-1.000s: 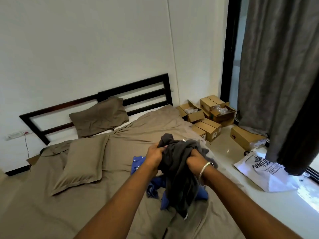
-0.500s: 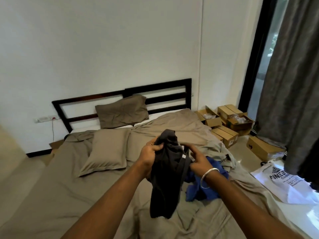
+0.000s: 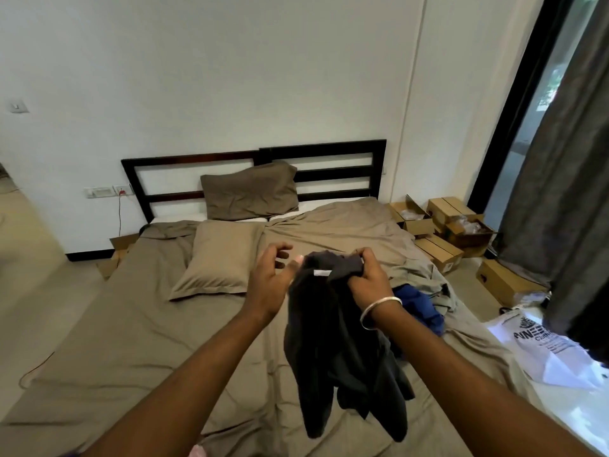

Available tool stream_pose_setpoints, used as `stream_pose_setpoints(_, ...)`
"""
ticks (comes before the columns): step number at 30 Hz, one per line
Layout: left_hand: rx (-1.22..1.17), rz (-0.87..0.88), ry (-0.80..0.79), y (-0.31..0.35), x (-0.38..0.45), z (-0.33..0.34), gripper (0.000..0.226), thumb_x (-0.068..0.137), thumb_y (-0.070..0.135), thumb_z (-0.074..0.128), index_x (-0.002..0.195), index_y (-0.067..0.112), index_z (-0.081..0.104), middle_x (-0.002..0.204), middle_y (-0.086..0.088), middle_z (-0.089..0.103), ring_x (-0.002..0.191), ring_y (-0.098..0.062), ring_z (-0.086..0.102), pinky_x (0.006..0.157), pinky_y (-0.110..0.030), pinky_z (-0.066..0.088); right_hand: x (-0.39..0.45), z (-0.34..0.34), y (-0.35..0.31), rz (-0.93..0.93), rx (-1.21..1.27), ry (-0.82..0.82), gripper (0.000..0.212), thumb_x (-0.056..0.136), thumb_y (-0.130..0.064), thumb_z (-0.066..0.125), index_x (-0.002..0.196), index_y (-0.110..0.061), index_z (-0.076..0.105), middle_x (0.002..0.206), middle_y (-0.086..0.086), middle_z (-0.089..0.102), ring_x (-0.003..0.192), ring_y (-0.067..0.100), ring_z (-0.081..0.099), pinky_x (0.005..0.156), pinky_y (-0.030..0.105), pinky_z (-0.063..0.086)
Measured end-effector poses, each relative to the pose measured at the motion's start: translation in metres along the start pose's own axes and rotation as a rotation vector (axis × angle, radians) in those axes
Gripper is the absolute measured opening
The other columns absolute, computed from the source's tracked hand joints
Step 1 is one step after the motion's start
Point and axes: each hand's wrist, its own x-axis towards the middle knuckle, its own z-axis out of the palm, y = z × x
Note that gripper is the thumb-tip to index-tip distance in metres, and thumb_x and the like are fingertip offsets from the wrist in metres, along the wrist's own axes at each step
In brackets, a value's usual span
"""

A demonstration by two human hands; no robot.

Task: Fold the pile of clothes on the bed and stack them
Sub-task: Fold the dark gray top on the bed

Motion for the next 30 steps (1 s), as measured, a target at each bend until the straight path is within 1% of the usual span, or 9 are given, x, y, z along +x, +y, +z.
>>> stream_pose_setpoints(4,-0.154,-0.094,-0.423,-0.001,-0.03,0.026,0.063,0.068,0.029,0.087,0.12,0.034,0.053,0.109,0.015,0.065,0.096,-0.003,0.066,0.082,-0.025,0.056,0.008,0.004,-0.016,0.106,0.181,-0.087,0.028,0.09,-0.015,0.068,0.115,-0.015,0.056,0.101,0.002,0.064,0.091,0.016,0.063,0.076,0.022,0.053)
stream_pose_setpoints(8,-0.225,-0.133,-0.351,-0.014,-0.031,0.044,0.069,0.07,0.009,0.086,0.129,0.023,0.052,0.115,0.008,0.067,0.108,-0.01,0.065,0.091,-0.031,0.055,0.012,-0.008,-0.017,0.12,0.213,-0.261,0.041,0.083,-0.002,0.073,0.121,-0.007,0.06,0.109,0.011,0.067,0.104,0.026,0.065,0.089,0.032,0.055)
stream_pose_setpoints(11,-0.212,-0.152,-0.289,-0.016,-0.02,0.045,0.042,0.073,0.003,0.081,0.106,0.023,0.063,0.103,0.0,0.07,0.101,-0.017,0.067,0.091,-0.035,0.055,0.013,-0.034,-0.021,0.122,0.25,-0.332,0.049,0.077,0.013,0.07,0.121,-0.007,0.06,0.108,0.012,0.068,0.102,0.026,0.066,0.09,0.034,0.056)
stream_pose_setpoints(15,0.192,-0.005,-0.004,-0.003,-0.005,0.04,0.013,0.081,0.026,0.069,0.093,0.031,0.069,0.088,0.007,0.07,0.092,-0.019,0.067,0.081,-0.037,0.053,0.021,-0.057,-0.031,0.078,0.075,-0.1,0.049,0.071,0.023,0.067,0.114,0.0,0.067,0.1,0.009,0.066,0.095,0.022,0.066,0.088,0.027,0.056)
stream_pose_setpoints(19,0.189,0.162,-0.21,0.012,-0.019,0.041,0.074,0.071,0.055,0.074,0.135,0.028,0.05,0.119,0.009,0.052,0.111,-0.004,0.054,0.092,-0.027,0.049,0.028,-0.063,-0.042,0.268,0.316,0.156,0.042,0.079,0.023,0.053,0.112,-0.002,0.061,0.08,0.003,0.056,0.072,0.015,0.058,0.061,0.019,0.051)
stream_pose_setpoints(21,0.154,0.367,-0.379,0.011,-0.036,0.054,0.083,0.067,0.055,0.079,0.138,0.025,0.048,0.127,0.01,0.051,0.121,-0.005,0.05,0.097,-0.027,0.047,0.036,-0.063,-0.047,0.341,0.451,0.204,0.042,0.082,0.022,0.045,0.113,-0.004,0.057,0.076,0.008,0.055,0.068,0.017,0.054,0.06,0.023,0.048)
stream_pose_setpoints(24,0.111,0.332,-0.413,0.004,-0.049,0.082,0.09,0.062,0.051,0.087,0.137,0.021,0.047,0.129,0.007,0.053,0.122,-0.009,0.054,0.1,-0.027,0.046,0.046,-0.062,-0.053,0.404,0.551,0.222,0.037,0.085,0.02,0.039,0.106,-0.007,0.054,0.073,0.01,0.054,0.068,0.02,0.052,0.063,0.029,0.047)
stream_pose_setpoints(27,0.166,0.315,-0.202,0.01,-0.043,0.096,0.053,0.069,0.026,0.07,0.12,0.019,0.057,0.108,0.006,0.061,0.102,-0.013,0.061,0.084,-0.017,0.047,0.047,-0.065,-0.057,0.434,0.682,0.204,0.029,0.091,0.015,0.042,0.105,-0.008,0.054,0.076,0.009,0.053,0.067,0.02,0.05,0.061,0.029,0.047)
stream_pose_setpoints(30,0.219,0.325,-0.083,0.018,-0.028,0.088,0.035,0.077,0.01,0.05,0.105,0.017,0.068,0.091,0.006,0.068,0.084,-0.015,0.064,0.074,-0.024,0.049,0.047,-0.074,-0.056,0.378,0.681,0.205,0.02,0.092,0.011,0.052,0.097,-0.008,0.057,0.076,0.009,0.054,0.065,0.017,0.052,0.047,0.02,0.049)
